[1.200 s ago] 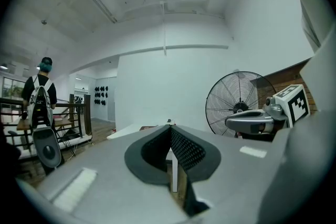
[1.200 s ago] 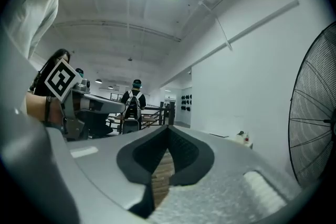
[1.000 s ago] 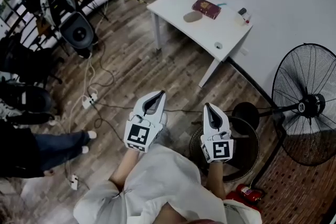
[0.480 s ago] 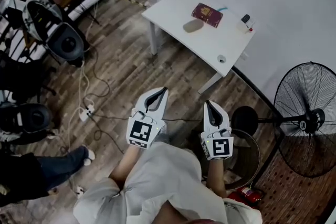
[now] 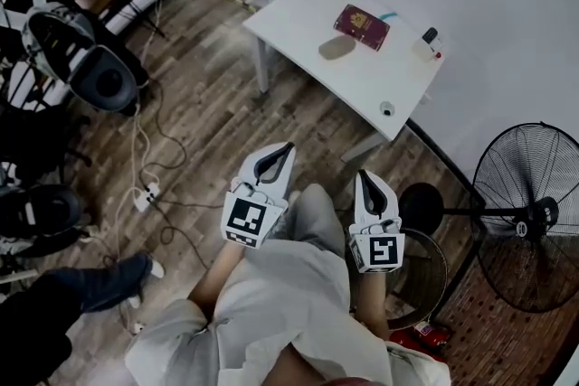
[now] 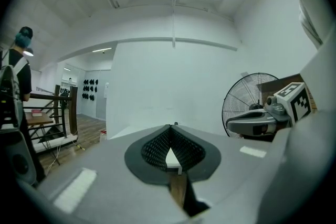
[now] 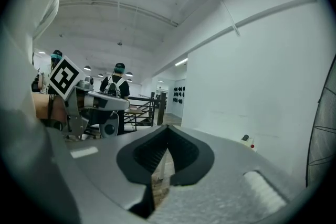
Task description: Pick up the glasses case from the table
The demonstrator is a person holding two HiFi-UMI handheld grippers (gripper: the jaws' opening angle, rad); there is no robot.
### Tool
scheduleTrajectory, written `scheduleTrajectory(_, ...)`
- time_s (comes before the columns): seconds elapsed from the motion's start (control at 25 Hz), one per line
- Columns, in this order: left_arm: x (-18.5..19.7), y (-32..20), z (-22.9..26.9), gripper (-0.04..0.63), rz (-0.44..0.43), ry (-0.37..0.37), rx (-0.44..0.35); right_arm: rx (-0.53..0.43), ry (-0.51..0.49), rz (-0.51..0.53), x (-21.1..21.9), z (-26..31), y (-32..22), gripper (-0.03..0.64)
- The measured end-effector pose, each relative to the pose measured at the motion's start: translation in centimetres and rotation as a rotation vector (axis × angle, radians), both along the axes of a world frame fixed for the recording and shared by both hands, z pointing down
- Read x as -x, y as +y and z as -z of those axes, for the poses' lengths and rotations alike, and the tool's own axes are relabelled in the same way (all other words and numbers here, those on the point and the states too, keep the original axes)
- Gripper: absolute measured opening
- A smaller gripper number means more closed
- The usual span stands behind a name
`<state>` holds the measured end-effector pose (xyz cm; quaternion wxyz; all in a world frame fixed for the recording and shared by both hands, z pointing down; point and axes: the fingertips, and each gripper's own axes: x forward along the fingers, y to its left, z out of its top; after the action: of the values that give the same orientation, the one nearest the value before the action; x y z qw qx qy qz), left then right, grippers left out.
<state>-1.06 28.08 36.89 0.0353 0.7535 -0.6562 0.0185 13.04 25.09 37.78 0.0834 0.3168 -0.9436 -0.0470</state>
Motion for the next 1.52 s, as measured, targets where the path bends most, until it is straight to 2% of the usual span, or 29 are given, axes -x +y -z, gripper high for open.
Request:
scheduleTrajectory(0.36,3.8,-4.9,-0.4,0.018,0.019,-0.021,-0.025,-0.019,-0.002,0.03,4.1,-0.7,-5.7,0.005)
scheduleTrajectory(0.48,5.3,-7.0,-1.0,0.018,0.032,-0.019,-0.007,-0.029,-0.005,0.036,5.7,-0.5,-7.9,0.005)
scheduleTrajectory(0.92,9.5,-19.4,-1.2,0.018,0.044,-0.023,0.018,0.045,-0.002,0.043,9.9,-1.6,-20.7,0.005)
scheduleTrajectory(1.24,10.5,-28.4,-3.4,0.018,0.059,0.0,0.086,0.102,0.003,0.057,11.0,-3.3,-30.1,0.005)
scheduleTrajectory(1.52,10.3,-34.3,-6.0,0.018,0.054,-0.014,0.155,0.165,0.007,0.07,11.2,-5.6,-35.9,0.005)
